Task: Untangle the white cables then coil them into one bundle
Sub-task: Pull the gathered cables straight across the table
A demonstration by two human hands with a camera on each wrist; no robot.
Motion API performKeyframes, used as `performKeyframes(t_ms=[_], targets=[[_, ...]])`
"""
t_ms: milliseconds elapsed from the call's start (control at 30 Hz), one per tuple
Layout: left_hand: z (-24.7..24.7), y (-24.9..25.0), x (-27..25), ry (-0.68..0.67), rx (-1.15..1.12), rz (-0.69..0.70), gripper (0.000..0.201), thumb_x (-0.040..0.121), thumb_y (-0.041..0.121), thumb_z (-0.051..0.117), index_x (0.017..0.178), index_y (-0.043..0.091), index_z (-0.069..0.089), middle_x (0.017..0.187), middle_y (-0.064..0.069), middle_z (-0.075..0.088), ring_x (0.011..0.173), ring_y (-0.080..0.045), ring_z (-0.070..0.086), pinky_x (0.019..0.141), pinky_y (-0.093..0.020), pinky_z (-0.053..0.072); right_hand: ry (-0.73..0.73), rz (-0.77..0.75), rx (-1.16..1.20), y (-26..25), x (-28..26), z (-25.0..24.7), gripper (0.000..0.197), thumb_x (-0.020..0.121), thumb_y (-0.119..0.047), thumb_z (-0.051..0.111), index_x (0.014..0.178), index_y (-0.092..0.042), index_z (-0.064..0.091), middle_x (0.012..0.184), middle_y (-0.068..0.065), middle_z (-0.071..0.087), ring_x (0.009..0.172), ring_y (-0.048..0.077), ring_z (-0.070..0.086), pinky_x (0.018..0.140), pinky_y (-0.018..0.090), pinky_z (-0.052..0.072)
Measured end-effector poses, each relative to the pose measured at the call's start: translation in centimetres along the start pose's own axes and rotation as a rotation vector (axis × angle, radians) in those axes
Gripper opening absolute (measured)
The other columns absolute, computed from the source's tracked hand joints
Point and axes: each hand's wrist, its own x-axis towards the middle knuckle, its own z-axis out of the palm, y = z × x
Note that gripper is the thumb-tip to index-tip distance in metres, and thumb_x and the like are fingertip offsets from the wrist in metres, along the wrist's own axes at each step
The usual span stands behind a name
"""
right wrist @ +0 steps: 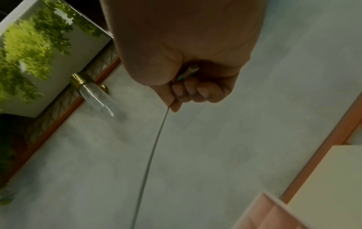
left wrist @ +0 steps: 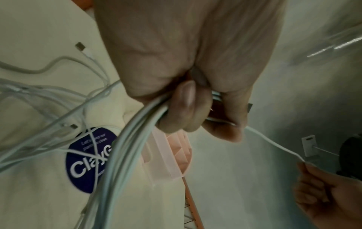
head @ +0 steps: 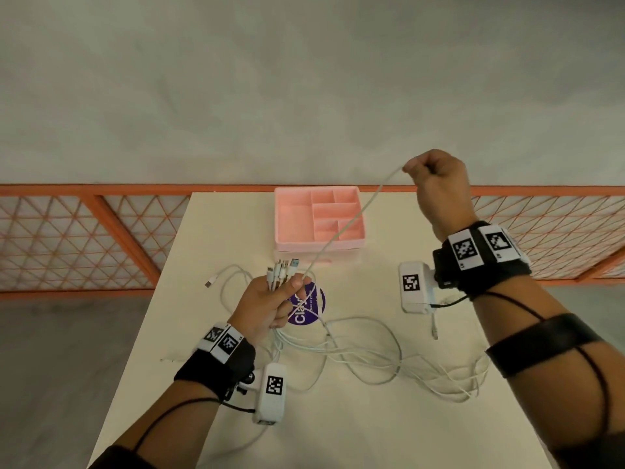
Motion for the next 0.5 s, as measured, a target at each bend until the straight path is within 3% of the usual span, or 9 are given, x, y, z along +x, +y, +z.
performKeyframes(t_ms=[67,133,200,267,333,400,433,500], targets=[[0.3,0.7,0.4,0.042,0.027,0.029,0.027,0.091,0.029,0.066,0.099,0.004,0.074,0.075,-0.004,0.059,0.041,-0.008,0.024,0.043,-0.021,0.015,0.029,0.008,-0.082,1.2,0.0,-0.7,0.014,0.090,-0.019,0.059,0.086,-0.008,0.067,0.071,-0.002,0.062,0.068,0.013,0.056,0.068,0.029,0.044],[0.5,1.3,0.9,0.096,0.030,0.045,0.022,0.094,0.026,0.065,0.098,0.006,0.074,0.073,-0.003,0.057,0.042,-0.008,0.025,0.043,-0.020,0.017,-0.035,0.037,-0.304,2.9,-0.3,-1.1,0.017,0.091,-0.016,0.054,0.089,-0.009,0.069,0.081,0.004,0.069,0.075,0.022,0.062,0.069,0.029,0.045],[0.6,1.8,1.4,0.122,0.041,0.049,0.021,0.096,0.024,0.064,0.099,0.006,0.074,0.070,-0.002,0.055,0.042,-0.008,0.025,0.041,-0.019,0.019,-0.197,0.101,-0.701,4.6,-1.4,-0.8,0.025,0.091,-0.013,0.050,0.108,-0.010,0.069,0.107,0.012,0.069,0.094,0.031,0.064,0.081,0.037,0.052],[0.9,2.1,1.6,0.114,0.097,0.044,0.021,0.095,0.024,0.065,0.099,0.005,0.075,0.068,-0.001,0.056,0.042,-0.009,0.026,0.040,-0.019,0.020,-0.343,0.065,-0.969,5.3,-3.3,0.2,0.042,0.090,-0.012,0.051,0.131,-0.015,0.057,0.131,0.011,0.056,0.116,0.034,0.054,0.096,0.048,0.048],[1.6,2.3,1.8,0.094,0.187,0.039,0.021,0.095,0.022,0.065,0.098,0.004,0.075,0.066,-0.002,0.056,0.042,-0.009,0.028,0.040,-0.019,0.020,-0.472,-0.132,-0.822,5.0,-5.6,1.8,0.050,0.093,-0.015,0.053,0.142,-0.017,0.046,0.144,0.007,0.046,0.128,0.030,0.045,0.106,0.047,0.042],[2.3,2.1,2.0,0.088,0.253,0.050,0.020,0.096,0.021,0.065,0.091,0.004,0.074,0.062,-0.002,0.057,0.039,-0.008,0.031,0.040,-0.020,0.021,-0.674,-0.295,-0.609,4.1,-7.9,3.8,0.045,0.099,-0.023,0.053,0.143,-0.017,0.047,0.146,0.003,0.048,0.132,0.021,0.044,0.112,0.041,0.037],[2.5,2.0,2.0,0.093,0.271,0.063,0.021,0.095,0.021,0.066,0.086,0.004,0.073,0.060,-0.002,0.057,0.037,-0.008,0.032,0.040,-0.019,0.022,-0.780,-0.303,-0.559,3.7,-8.8,4.8,0.039,0.100,-0.027,0.052,0.138,-0.017,0.053,0.139,0.003,0.055,0.126,0.019,0.051,0.109,0.038,0.041],[2.6,1.8,1.9,0.103,0.267,0.069,0.023,0.094,0.022,0.067,0.081,0.003,0.069,0.064,-0.006,0.060,0.037,-0.009,0.032,0.040,-0.019,0.025,-0.886,-0.221,-0.474,3.2,-9.9,6.1,0.027,0.101,-0.030,0.051,0.115,-0.013,0.067,0.107,0.004,0.070,0.098,0.020,0.064,0.089,0.036,0.051]])
